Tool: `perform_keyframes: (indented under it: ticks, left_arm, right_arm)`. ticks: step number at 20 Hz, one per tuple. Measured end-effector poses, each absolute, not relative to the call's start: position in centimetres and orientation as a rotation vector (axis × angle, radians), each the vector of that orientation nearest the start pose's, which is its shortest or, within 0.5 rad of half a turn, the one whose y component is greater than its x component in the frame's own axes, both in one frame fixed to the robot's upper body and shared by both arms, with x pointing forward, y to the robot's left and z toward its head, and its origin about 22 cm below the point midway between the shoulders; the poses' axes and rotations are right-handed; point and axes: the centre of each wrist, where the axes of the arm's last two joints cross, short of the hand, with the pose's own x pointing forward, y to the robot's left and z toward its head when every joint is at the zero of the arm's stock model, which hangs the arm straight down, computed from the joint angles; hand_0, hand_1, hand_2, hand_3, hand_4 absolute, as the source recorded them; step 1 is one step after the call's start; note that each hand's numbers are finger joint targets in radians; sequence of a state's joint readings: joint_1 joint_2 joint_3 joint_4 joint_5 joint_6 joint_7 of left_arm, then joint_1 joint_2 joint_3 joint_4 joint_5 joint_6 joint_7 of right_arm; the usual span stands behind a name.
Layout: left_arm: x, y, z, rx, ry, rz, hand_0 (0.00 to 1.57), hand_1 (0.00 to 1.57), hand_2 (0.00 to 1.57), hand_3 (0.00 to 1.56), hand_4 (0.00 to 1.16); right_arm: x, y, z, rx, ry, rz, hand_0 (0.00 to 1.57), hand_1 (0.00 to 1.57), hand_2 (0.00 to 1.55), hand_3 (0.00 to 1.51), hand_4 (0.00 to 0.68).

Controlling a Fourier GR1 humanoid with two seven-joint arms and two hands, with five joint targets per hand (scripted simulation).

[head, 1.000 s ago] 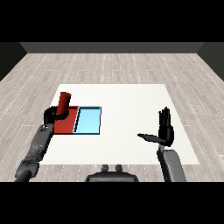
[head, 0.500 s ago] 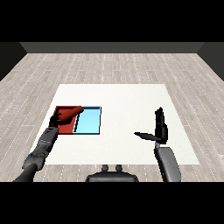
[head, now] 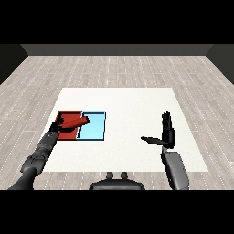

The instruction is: Pick the red can and put it in the red box

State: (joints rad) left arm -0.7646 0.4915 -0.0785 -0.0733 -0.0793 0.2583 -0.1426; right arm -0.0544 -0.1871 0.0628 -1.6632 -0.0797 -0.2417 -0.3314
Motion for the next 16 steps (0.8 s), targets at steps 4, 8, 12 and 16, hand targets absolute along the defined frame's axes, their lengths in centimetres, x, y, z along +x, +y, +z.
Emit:
perform_keyframes:
  ticks: [4, 8, 12, 16]
  left_arm:
    - [34.3, 40.6, -2.6, 0.771, -1.012, -0.192, 0.00, 0.00, 0.00, 0.00, 0.00]
    - [35.4, 40.1, -1.3, 0.749, -1.266, -0.018, 0.00, 0.00, 0.00, 0.00, 0.00]
    - [37.6, 37.8, 0.5, 0.593, -1.607, 0.130, 0.00, 0.00, 0.00, 0.00, 0.00]
    - [39.6, 32.5, 1.3, 0.330, -1.879, 0.210, 0.00, 0.00, 0.00, 0.00, 0.00]
  right_arm:
    - [25.1, -24.7, 4.2, -0.192, -2.053, -0.025, 0.00, 0.00, 0.00, 0.00, 0.000]
    - [25.2, -25.0, 4.4, -0.163, -2.064, -0.041, 0.00, 0.00, 0.00, 0.00, 0.000]
    - [24.9, -24.9, 4.4, -0.107, -2.067, -0.049, 0.00, 0.00, 0.00, 0.00, 0.000]
    - [24.7, -24.4, 4.1, -0.013, -2.059, -0.039, 0.00, 0.00, 0.00, 0.00, 0.000]
